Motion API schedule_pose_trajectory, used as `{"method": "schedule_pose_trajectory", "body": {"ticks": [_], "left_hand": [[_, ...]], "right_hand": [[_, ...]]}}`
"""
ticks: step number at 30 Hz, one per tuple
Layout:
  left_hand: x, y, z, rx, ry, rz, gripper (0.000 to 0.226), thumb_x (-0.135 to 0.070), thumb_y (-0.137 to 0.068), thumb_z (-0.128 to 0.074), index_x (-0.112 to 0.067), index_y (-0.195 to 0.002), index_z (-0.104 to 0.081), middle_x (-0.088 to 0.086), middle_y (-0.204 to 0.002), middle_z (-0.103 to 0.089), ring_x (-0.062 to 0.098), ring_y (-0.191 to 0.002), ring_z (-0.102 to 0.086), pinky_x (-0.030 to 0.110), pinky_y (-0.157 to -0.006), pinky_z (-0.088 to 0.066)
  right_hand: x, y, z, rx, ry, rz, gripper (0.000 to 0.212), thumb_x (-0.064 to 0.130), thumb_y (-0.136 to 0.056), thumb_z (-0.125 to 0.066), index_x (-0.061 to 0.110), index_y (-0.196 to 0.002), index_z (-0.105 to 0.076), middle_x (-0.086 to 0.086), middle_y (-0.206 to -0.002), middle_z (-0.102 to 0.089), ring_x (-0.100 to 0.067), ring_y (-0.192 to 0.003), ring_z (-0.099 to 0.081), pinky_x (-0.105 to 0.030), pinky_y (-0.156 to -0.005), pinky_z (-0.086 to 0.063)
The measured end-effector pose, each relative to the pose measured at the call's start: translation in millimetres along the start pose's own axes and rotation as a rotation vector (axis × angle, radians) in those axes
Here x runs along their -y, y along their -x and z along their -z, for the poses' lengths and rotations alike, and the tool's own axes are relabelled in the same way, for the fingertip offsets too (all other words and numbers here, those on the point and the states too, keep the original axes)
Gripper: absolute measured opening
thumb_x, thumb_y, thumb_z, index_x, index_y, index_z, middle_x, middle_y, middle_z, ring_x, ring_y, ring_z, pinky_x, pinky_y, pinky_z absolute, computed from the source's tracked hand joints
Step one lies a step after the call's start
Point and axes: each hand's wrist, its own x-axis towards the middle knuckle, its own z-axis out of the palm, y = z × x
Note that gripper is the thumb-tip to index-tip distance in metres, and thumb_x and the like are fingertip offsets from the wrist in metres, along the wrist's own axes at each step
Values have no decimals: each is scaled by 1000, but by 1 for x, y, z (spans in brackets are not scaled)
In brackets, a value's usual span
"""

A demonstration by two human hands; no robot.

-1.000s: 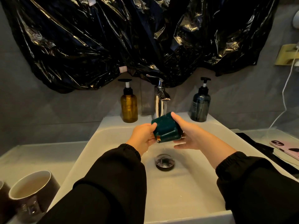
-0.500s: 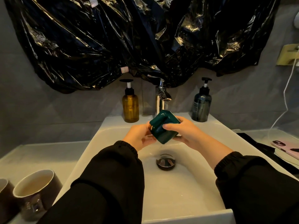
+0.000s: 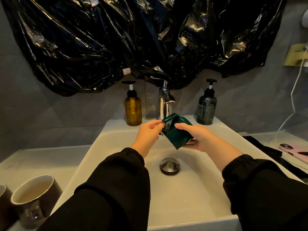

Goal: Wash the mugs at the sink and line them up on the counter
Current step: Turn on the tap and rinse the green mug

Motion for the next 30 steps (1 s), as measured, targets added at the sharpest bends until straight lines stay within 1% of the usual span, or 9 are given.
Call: {"method": "schedule_pose_trajectory", "body": {"ticks": [4,8,12,14,18,20,23,27,30], "left_hand": [[2,-1,-3,30,-59,-14,32,-19,-98,-47,-14,-130,-55,3,-116,-58,16,-106,-52,29,-82,-42],[1,-3,-4,49,-68,-11,33,-21,-99,-46,-12,-130,-54,3,-113,-56,17,-107,-51,29,-83,-41],[3,-4,-4,89,-104,13,29,-25,-99,-43,-9,-118,-58,10,-112,-58,23,-111,-53,30,-89,-45],[3,-5,-4,95,-99,12,24,-23,-100,-42,-10,-112,-57,11,-113,-57,23,-111,-53,30,-91,-46],[5,-8,-2,94,-107,-1,19,-25,-101,-39,-14,-101,-55,11,-114,-58,23,-109,-53,31,-88,-45],[8,-8,-1,82,-107,10,20,-25,-102,-38,-15,-98,-55,13,-113,-59,26,-108,-54,37,-92,-46],[11,-9,2,25,3,80,21,-22,-102,-37,-15,-98,-56,12,-113,-59,28,-112,-55,43,-99,-46],[0,-7,5,-56,372,286,24,-14,-102,-34,-6,-113,-54,17,-125,-57,33,-117,-53,43,-91,-47],[-1,-6,7,-68,419,364,30,-18,-103,-32,-7,-80,-48,19,-117,-56,36,-119,-51,46,-90,-47]], "right_hand": [[-2,1,4,16,-118,-100,58,18,-73,-81,14,-118,-45,-12,-98,-56,-34,-102,-56,-49,-87,-54],[1,2,5,12,-56,-101,60,21,-72,-82,14,-120,-45,-13,-105,-56,-34,-104,-56,-47,-87,-54],[3,-1,0,-66,282,85,55,28,-73,-82,16,-114,-47,-6,-106,-57,-27,-103,-54,-40,-85,-53],[3,-3,-5,-87,329,142,57,30,-71,-82,18,-115,-48,-5,-110,-57,-26,-104,-54,-39,-83,-53],[2,-2,-13,-146,466,281,73,37,-65,-84,20,-125,-47,-2,-114,-55,-22,-103,-54,-31,-75,-52],[-2,-2,-17,-184,548,375,83,43,-59,-86,21,-128,-45,-2,-120,-53,-19,-104,-54,-31,-81,-53],[-3,-2,-20,-172,527,431,95,44,-62,-85,19,-140,-37,-3,-134,-48,-20,-116,-51,-32,-93,-50],[-2,0,-19,-17,397,429,89,30,-74,-81,20,-145,-28,-3,-138,-45,-16,-112,-47,-27,-87,-45],[-5,-1,-20,91,285,329,98,29,-72,-82,27,-149,-19,-1,-143,-42,-21,-122,-47,-38,-103,-42]]}}
